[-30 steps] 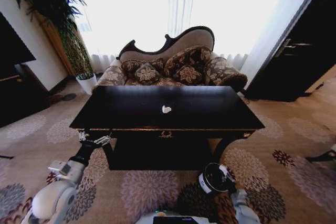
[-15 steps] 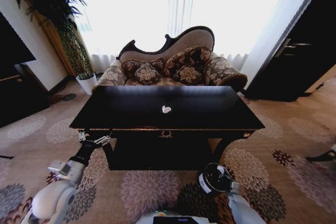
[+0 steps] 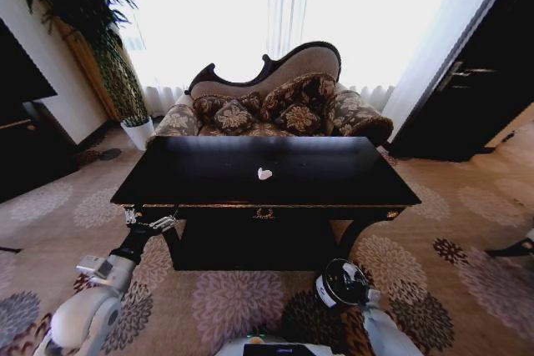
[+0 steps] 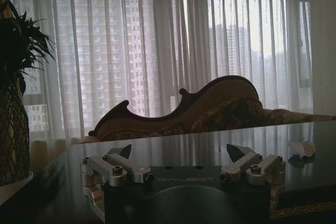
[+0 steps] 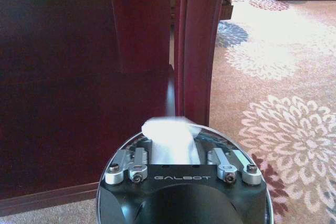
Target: Move to the front of the table and place the trash on the table into the trash bin.
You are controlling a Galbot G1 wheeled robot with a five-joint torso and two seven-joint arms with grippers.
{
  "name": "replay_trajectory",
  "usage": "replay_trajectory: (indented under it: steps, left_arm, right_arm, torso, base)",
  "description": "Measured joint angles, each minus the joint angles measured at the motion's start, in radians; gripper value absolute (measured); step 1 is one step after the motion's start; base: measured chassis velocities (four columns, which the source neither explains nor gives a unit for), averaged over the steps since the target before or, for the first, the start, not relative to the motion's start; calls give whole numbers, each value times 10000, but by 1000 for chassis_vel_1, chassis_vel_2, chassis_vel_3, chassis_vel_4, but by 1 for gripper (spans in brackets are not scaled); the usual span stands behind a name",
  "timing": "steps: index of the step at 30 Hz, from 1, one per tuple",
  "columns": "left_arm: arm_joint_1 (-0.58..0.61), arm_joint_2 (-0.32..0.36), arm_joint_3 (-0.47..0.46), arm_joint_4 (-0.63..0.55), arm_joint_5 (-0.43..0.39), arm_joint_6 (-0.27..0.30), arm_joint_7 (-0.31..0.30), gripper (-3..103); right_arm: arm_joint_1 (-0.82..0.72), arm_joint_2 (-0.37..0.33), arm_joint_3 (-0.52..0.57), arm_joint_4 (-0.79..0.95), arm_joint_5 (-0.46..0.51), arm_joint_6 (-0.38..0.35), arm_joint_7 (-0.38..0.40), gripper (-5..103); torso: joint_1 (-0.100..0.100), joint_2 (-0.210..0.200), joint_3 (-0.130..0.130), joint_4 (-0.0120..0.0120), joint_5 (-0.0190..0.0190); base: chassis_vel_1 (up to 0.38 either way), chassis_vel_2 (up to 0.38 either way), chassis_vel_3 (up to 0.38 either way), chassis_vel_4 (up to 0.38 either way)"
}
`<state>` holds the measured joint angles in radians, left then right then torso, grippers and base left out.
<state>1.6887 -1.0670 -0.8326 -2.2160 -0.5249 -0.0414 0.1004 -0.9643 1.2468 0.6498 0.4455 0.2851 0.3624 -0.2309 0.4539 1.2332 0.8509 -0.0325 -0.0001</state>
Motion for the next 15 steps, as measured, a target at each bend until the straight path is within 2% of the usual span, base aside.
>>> replay_trajectory:
  steps: [1, 2, 3, 4, 6, 9, 13, 15]
  left_arm:
    - [0, 0, 0, 0, 0, 0, 0, 100]
    - [0, 0, 0, 0, 0, 0, 0, 100]
    - [0, 0, 0, -1, 0, 0, 0, 100]
    - [0, 0, 0, -1, 0, 0, 0, 100]
    - [0, 0, 0, 0, -1, 0, 0, 100]
    - [0, 0, 0, 0, 0, 0, 0, 100]
    - [0, 0, 0, 0, 0, 0, 0, 100]
    - [0, 0, 0, 0, -1, 0, 0, 100]
  right_arm:
    - [-3, 5, 0, 16, -1, -1, -2, 55]
    - [-10, 11, -1, 34, -2, -1, -3, 55]
    - [-25, 21, -4, 76, -5, -2, -5, 61]
    - [-25, 21, -4, 76, -5, -2, -5, 61]
    - [-63, 37, -7, 173, -9, -7, -5, 71]
    - [-102, 55, -8, 288, -3, -12, -4, 77]
    - [-198, 61, -8, 465, 16, -3, -3, 97]
    - [-240, 64, -7, 514, 32, 10, -6, 97]
  torso:
    - [0, 0, 0, 0, -1]
    - [0, 0, 0, 0, -1]
    - [0, 0, 0, 1, 0]
    - [0, 0, 0, 1, 0]
    - [0, 0, 0, 0, -1]
    - [0, 0, 0, 0, 0]
    - [0, 0, 0, 1, -1]
    - [0, 0, 0, 1, -1]
  base:
    - [0, 0, 0, 0]
    - [0, 0, 0, 0]
    - [0, 0, 0, 0]
    - [0, 0, 0, 0]
    - [0, 0, 0, 0]
    - [0, 0, 0, 0]
    - [0, 0, 0, 0]
    - [0, 0, 0, 0]
